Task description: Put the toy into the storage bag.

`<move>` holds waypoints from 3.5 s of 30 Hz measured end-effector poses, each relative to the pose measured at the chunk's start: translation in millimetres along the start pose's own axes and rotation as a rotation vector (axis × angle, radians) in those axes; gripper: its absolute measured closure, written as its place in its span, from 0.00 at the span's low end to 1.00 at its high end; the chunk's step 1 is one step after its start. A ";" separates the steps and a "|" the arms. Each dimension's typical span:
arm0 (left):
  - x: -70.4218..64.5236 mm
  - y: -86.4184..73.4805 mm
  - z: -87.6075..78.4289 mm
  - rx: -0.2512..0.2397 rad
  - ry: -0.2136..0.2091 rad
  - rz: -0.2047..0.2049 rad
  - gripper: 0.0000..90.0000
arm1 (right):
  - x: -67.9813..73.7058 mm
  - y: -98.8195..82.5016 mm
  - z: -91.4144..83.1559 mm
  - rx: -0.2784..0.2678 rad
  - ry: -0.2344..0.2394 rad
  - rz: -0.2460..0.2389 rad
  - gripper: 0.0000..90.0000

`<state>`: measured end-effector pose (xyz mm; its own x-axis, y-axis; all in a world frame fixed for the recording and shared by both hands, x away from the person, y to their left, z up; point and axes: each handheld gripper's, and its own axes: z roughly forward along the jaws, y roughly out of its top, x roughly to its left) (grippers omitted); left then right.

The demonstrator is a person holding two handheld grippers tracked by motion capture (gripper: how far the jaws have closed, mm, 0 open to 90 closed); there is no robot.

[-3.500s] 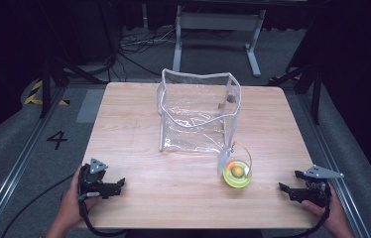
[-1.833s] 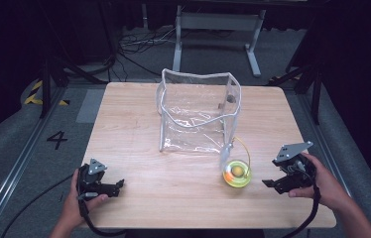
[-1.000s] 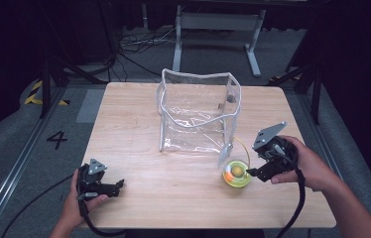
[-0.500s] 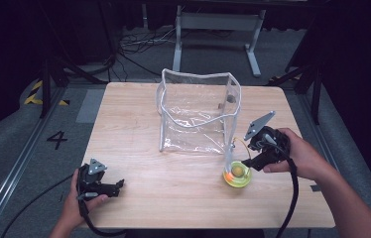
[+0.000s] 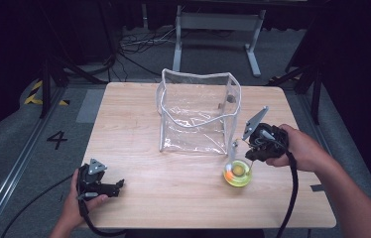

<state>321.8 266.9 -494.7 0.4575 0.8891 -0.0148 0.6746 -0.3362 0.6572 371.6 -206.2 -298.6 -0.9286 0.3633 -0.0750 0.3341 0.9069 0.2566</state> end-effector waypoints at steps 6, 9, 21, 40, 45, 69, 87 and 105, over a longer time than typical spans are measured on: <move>0.0 0.0 0.0 0.000 0.000 0.000 0.00 | -0.5 -2.9 -6.2 0.034 -0.006 -0.019 0.98; 0.1 0.0 -0.1 0.001 0.000 0.000 0.00 | -1.9 -4.4 -12.6 0.036 -0.021 -0.018 0.98; 0.0 0.0 0.0 0.000 0.000 0.000 0.00 | -7.7 -9.3 -44.0 0.029 -0.088 -0.032 0.98; 0.0 0.0 0.0 0.000 0.000 0.000 0.00 | -44.4 -13.5 -95.4 -0.014 -0.180 0.056 0.98; 0.0 0.0 0.0 0.000 0.000 0.000 0.00 | -53.7 -12.1 -106.2 -0.013 -0.200 0.080 0.98; 0.1 0.0 -0.1 0.000 0.000 0.000 0.00 | -82.5 22.1 -174.1 -0.108 -0.307 0.152 0.98; 0.2 0.0 -0.2 0.000 -0.004 0.000 0.00 | -89.3 64.7 -180.3 -0.167 -0.336 0.149 0.98; 0.8 -0.1 -0.2 0.000 -0.011 0.005 0.00 | -109.6 100.5 -168.2 -0.199 -0.348 0.174 0.98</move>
<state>322.0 267.8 -494.6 0.4670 0.8840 -0.0193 0.6724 -0.3409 0.6570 479.8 -190.8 -102.5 -0.7402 0.5884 -0.3252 0.4118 0.7792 0.4724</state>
